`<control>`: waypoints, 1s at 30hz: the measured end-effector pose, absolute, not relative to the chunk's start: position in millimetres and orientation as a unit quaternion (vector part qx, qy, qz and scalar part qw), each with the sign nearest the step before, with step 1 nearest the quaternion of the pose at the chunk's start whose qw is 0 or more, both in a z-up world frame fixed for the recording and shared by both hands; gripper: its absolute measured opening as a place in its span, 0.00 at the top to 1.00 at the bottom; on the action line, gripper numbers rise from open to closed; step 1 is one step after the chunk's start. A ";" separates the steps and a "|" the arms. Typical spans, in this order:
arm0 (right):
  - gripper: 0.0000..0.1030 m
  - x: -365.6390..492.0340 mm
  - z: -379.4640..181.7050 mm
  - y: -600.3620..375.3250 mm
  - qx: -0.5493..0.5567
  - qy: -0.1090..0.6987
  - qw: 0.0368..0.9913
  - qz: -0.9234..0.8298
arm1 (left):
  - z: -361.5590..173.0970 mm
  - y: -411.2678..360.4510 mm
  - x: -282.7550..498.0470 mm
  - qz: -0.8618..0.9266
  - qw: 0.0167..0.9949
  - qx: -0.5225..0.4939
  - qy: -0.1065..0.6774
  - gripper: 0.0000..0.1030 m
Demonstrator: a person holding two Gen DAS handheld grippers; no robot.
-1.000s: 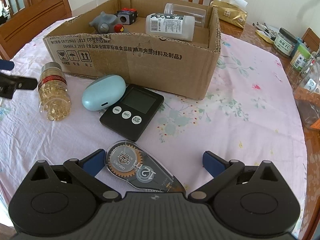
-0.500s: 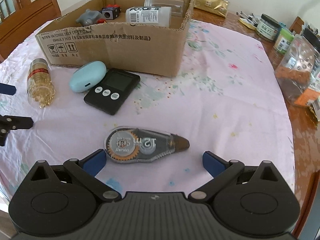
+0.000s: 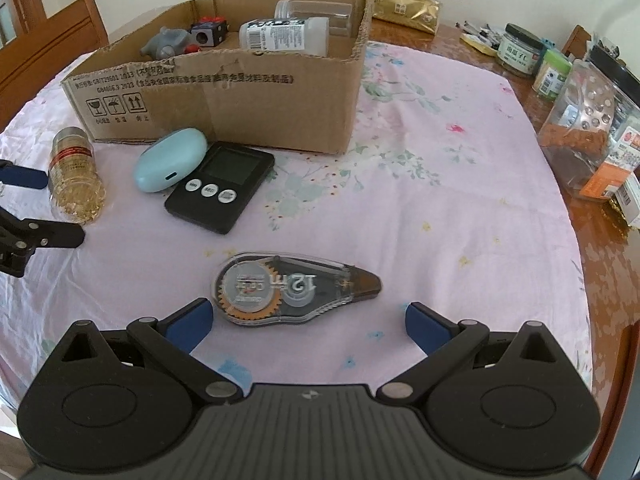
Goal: Organize rigid objects
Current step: 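Grasp the red-labelled capsule bottle with left gripper while right gripper grasps the correction tape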
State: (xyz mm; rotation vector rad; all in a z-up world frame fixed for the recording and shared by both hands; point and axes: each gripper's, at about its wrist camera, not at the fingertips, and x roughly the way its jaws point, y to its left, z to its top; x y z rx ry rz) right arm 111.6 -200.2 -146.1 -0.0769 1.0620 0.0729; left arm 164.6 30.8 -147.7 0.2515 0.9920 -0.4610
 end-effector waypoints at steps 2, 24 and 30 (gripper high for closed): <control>0.00 112.6 -146.5 -196.0 -0.039 0.505 0.861 0.039 | -148.1 30.7 165.4 -0.219 0.848 0.119 0.468 0.00; 0.00 116.4 -149.1 -192.0 -0.041 0.476 0.877 0.049 | -134.5 19.7 173.8 -0.247 0.855 0.143 0.433 0.01; 0.00 117.6 -149.2 -190.4 -0.042 0.475 0.878 0.050 | -133.6 17.6 176.6 -0.253 0.852 0.151 0.432 0.03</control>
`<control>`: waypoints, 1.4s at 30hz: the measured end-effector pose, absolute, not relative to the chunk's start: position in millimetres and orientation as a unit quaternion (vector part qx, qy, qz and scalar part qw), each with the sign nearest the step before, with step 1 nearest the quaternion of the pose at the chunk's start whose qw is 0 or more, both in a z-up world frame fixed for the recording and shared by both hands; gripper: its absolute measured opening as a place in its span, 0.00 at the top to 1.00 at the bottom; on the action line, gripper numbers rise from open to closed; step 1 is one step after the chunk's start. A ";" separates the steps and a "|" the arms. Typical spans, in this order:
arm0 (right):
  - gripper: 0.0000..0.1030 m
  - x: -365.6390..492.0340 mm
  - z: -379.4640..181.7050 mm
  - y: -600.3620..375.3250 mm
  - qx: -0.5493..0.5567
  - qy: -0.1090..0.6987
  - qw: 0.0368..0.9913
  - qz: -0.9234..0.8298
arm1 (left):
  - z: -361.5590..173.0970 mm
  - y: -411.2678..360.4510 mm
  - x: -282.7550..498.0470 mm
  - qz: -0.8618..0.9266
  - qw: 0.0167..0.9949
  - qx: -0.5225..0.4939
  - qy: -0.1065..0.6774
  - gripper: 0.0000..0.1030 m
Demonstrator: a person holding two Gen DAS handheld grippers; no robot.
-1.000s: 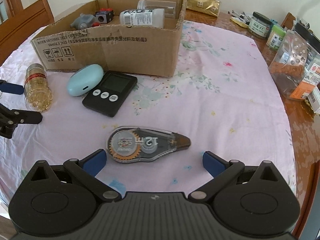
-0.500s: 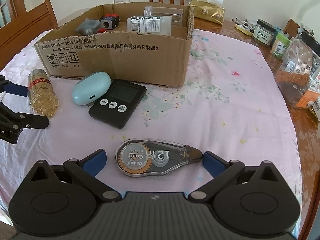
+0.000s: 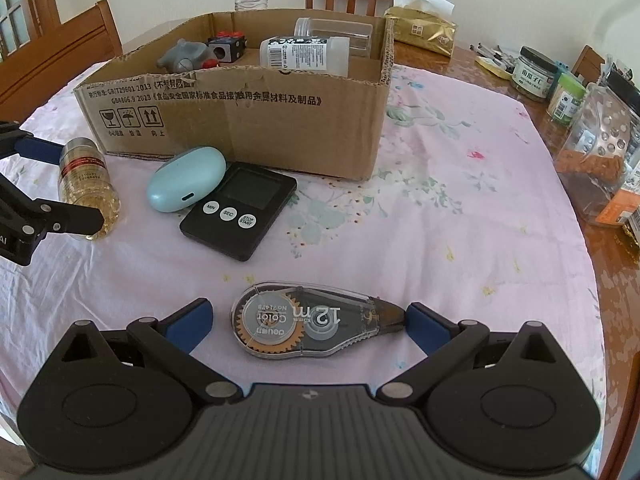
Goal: Organize rigid objects
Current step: 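Grasp the red-labelled capsule bottle with left gripper while right gripper grasps the correction tape, then place the correction tape in the box with right gripper while left gripper drops the capsule bottle inside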
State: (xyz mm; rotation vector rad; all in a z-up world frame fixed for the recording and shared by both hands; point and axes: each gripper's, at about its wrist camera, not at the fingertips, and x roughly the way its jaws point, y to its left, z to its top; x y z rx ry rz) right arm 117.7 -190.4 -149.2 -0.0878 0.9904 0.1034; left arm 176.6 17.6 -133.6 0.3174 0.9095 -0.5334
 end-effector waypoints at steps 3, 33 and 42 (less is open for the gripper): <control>0.00 118.4 -149.0 -190.8 -0.042 0.476 0.877 0.051 | -132.5 17.9 177.1 -0.254 0.852 0.152 0.432 0.04; 0.10 127.7 -135.8 -197.7 -0.051 0.501 0.862 0.056 | -127.1 9.8 181.3 -0.253 0.832 0.182 0.459 0.10; 0.10 131.1 -107.6 -201.7 -0.052 0.493 0.864 0.086 | -105.2 14.0 176.6 -0.243 0.833 0.178 0.464 0.10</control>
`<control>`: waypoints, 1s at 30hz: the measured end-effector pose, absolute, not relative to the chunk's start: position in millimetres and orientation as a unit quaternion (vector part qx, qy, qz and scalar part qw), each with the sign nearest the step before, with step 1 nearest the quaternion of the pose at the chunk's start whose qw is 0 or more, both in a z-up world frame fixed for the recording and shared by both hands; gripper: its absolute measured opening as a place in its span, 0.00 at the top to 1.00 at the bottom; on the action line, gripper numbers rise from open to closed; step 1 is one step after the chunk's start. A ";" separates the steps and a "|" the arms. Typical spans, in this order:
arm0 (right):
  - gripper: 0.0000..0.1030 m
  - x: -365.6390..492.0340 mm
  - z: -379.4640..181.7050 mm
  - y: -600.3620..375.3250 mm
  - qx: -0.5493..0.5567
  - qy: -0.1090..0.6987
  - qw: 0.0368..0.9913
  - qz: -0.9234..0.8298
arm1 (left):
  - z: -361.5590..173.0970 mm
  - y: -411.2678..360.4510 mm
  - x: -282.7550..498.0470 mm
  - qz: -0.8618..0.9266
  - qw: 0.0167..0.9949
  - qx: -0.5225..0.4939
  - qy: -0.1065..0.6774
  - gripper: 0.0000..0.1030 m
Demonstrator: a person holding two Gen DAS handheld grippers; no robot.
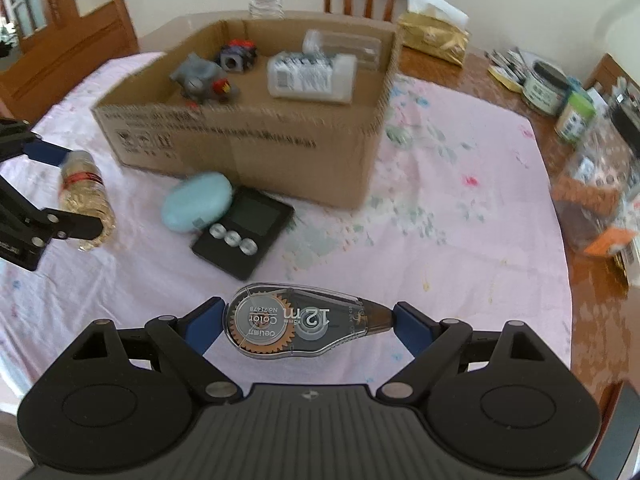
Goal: Organize rigid objects
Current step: 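Place the correction tape in the box with right gripper while left gripper drops the capsule bottle inside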
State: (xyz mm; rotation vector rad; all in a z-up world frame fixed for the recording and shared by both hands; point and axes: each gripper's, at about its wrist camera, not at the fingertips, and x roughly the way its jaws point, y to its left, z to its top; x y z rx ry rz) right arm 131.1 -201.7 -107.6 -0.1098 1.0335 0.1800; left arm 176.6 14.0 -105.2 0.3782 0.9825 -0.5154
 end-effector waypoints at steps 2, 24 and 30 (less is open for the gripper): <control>0.10 134.1 -95.8 -201.2 -0.054 0.484 0.868 0.097 | -98.2 15.9 175.6 -0.241 0.837 0.175 0.459 0.10; 0.10 261.9 -66.0 -171.0 -0.081 0.440 0.881 0.155 | -41.9 56.1 165.8 -0.128 0.889 0.121 0.423 0.10; 0.00 271.1 -71.2 -170.3 -0.087 0.429 0.891 0.118 | -33.3 55.7 176.9 -0.119 0.891 0.127 0.419 0.10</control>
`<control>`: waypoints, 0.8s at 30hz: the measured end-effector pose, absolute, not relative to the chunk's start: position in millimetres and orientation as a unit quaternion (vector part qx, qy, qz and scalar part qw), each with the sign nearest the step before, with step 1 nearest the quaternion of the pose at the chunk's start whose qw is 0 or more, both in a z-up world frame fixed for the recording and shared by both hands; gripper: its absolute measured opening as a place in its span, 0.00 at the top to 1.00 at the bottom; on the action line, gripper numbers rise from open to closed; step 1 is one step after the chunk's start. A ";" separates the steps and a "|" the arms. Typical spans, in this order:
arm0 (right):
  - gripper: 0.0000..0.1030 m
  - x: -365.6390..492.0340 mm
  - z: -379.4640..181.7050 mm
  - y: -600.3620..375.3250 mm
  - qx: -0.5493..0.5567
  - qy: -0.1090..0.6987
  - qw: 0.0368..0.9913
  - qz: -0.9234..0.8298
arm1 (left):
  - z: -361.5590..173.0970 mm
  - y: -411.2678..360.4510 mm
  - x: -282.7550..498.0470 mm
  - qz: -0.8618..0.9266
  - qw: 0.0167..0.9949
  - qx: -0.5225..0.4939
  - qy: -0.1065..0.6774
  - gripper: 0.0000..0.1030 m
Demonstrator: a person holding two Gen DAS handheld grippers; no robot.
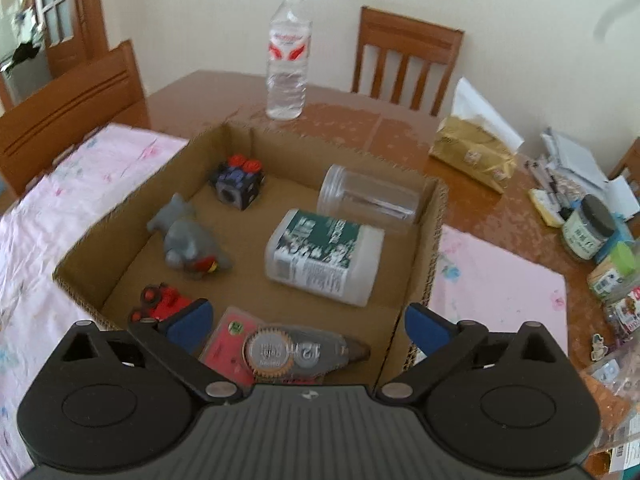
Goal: Organize rigid objects
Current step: 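Place the correction tape in the box with right gripper while left gripper drops the capsule bottle inside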
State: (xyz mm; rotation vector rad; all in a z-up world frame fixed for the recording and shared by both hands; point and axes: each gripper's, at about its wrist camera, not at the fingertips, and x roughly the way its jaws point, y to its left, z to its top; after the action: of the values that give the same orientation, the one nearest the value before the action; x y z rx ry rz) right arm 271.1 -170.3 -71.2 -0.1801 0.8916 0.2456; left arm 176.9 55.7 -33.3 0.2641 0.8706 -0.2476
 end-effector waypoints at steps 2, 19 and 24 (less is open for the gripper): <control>0.00 269.2 -69.0 -171.4 -0.080 0.432 0.891 0.112 | -30.3 52.3 183.7 -0.122 0.890 0.134 0.417 0.10; 0.00 219.1 -46.5 -189.4 -0.052 0.446 0.892 0.044 | -20.5 -27.1 291.5 -0.207 0.893 0.172 0.360 0.10; 0.00 212.9 -41.5 -195.9 -0.044 0.440 0.896 0.034 | -35.0 -42.4 310.2 -0.209 0.896 0.178 0.350 0.08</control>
State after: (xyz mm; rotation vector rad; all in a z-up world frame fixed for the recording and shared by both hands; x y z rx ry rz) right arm 212.9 -195.9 -41.5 -0.0906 0.9122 0.0709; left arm 310.2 -42.4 -35.0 0.3688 0.7264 -0.4325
